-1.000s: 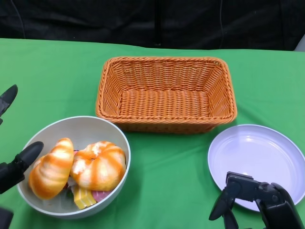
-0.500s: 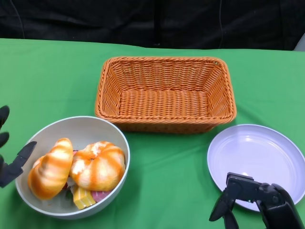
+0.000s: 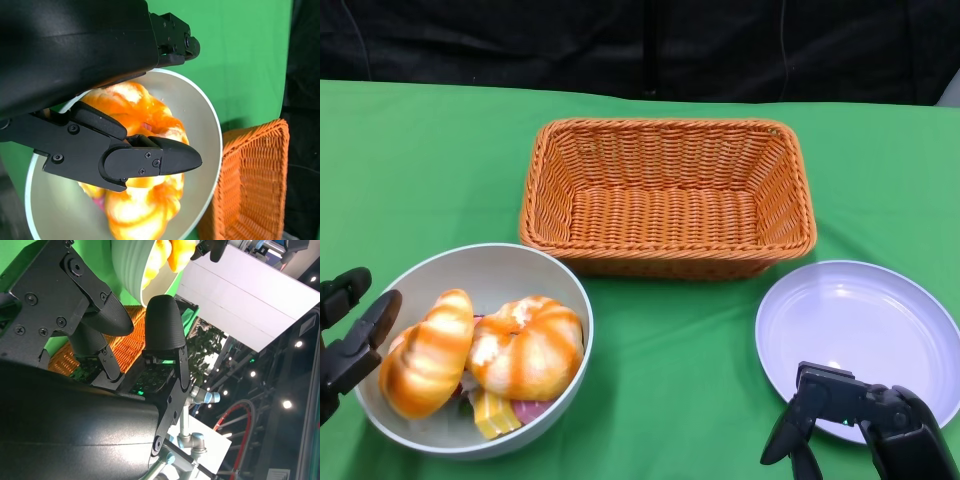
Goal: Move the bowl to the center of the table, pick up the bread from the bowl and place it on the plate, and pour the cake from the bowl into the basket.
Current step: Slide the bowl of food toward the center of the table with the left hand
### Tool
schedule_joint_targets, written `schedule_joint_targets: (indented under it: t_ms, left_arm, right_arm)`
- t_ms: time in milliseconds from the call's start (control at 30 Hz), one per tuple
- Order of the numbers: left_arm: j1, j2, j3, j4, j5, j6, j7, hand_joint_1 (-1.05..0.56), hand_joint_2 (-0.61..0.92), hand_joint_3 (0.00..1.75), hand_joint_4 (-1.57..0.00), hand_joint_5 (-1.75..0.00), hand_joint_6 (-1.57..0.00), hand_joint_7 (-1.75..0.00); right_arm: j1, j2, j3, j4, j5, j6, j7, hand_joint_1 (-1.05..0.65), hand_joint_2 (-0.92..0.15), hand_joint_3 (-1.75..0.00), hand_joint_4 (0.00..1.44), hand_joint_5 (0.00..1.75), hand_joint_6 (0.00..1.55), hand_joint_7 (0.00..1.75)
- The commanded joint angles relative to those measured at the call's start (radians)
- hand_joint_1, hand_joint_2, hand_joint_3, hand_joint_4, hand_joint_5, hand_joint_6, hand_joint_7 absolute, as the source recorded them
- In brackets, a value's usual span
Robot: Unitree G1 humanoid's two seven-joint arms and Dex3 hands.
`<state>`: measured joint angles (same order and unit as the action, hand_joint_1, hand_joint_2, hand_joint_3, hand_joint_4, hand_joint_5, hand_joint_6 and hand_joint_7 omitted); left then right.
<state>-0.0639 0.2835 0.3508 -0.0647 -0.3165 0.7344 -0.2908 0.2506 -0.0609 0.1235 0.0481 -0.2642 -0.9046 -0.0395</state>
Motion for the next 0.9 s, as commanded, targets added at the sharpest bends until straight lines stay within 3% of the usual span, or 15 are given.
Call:
schedule_joint_targets:
  t_ms: [33, 367, 600, 633, 800, 900]
  left_arm:
    - [-0.009, 0.024, 0.02, -0.024, -0.067, 0.07, -0.03, -0.72, 0.92, 0.44, -0.02, -0.09, -0.04, -0.02]
    - [-0.003, 0.013, 0.0, -0.063, -0.167, 0.121, -0.041, -0.77, 0.92, 0.47, -0.05, -0.17, -0.07, -0.02]
    - [0.007, -0.011, -0.017, -0.11, -0.203, 0.146, -0.021, -0.77, 0.92, 0.46, -0.03, -0.21, -0.08, -0.02]
    - [0.009, -0.01, -0.022, -0.115, -0.208, 0.149, -0.024, -0.78, 0.92, 0.47, -0.02, -0.22, -0.07, -0.02]
    - [0.022, -0.009, -0.042, -0.135, -0.225, 0.161, -0.031, -0.78, 0.92, 0.45, 0.0, -0.25, -0.07, -0.02]
    - [0.028, 0.0, -0.064, -0.144, -0.225, 0.16, -0.039, -0.78, 0.92, 0.49, 0.0, -0.25, -0.06, -0.01]
  right_arm:
    - [0.012, -0.014, -0.007, -0.023, 0.006, 0.01, 0.002, -0.08, -0.17, -1.75, 0.84, 1.68, 0.85, 1.34]
    - [-0.006, -0.005, -0.008, -0.05, 0.009, 0.035, -0.001, -0.08, -0.18, -1.72, 0.8, 1.68, 0.82, 1.31]
    - [-0.028, -0.003, 0.002, -0.147, -0.014, 0.16, 0.018, -0.16, -0.36, -1.31, 0.61, 1.43, 0.59, 1.08]
    - [-0.028, -0.009, 0.006, -0.178, -0.022, 0.197, 0.032, -0.22, -0.43, -1.13, 0.54, 1.4, 0.52, 1.05]
    - [-0.049, -0.032, 0.033, -0.29, -0.048, 0.353, 0.103, -0.32, -0.59, -0.71, 0.39, 1.37, 0.38, 0.95]
    - [-0.064, -0.041, 0.046, -0.331, -0.098, 0.423, 0.119, -0.38, -0.75, -0.35, 0.31, 1.32, 0.31, 0.86]
